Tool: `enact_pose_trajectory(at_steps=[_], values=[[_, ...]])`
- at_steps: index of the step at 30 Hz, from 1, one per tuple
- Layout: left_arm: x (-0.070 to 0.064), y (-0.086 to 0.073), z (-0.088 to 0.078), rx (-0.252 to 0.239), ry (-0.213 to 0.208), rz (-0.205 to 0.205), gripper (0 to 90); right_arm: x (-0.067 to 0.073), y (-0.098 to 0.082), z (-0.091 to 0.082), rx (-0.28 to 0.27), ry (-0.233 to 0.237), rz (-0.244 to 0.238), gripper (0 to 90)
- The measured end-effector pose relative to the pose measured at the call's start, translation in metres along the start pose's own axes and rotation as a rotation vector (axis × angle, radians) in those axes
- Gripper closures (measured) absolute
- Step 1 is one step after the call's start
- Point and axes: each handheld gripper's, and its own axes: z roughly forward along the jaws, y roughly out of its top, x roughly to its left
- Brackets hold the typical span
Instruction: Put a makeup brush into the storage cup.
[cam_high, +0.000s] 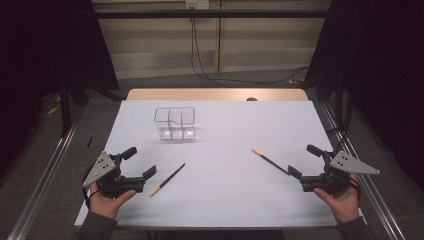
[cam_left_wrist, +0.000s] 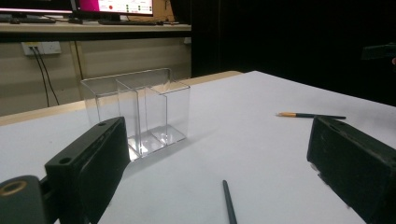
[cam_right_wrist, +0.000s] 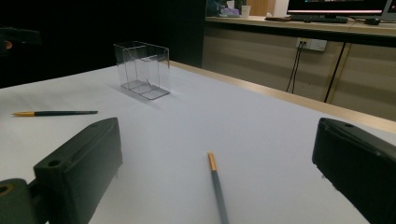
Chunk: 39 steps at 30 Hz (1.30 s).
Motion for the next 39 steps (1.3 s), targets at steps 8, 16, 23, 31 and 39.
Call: enact_pose_trajectory(at_steps=[8, 16, 23, 31, 39], values=[[-0.001, 0.001, 0.002, 0.001, -0.005, -0.001, 5.5, -0.001, 0.000, -0.002, -0.003, -0.008, 0.001, 1.0], [-0.003, 0.003, 0.005, 0.007, -0.011, -0.001, 5.5, -0.001, -0.001, -0.001, -0.001, -0.011, -0.005, 1.0], [-0.004, 0.004, 0.010, 0.004, -0.020, -0.002, 5.5, -0.001, -0.001, -0.001, 0.007, -0.008, -0.004, 1.0], [-0.004, 0.004, 0.018, 0.004, -0.010, -0.007, 5.5, -0.001, -0.002, -0.001, 0.007, 0.003, -0.008, 1.0], [0.000, 0.006, 0.030, 0.015, 0.004, -0.002, 5.5, 0.000, -0.002, 0.000, 0.009, -0.004, -0.017, 1.0]])
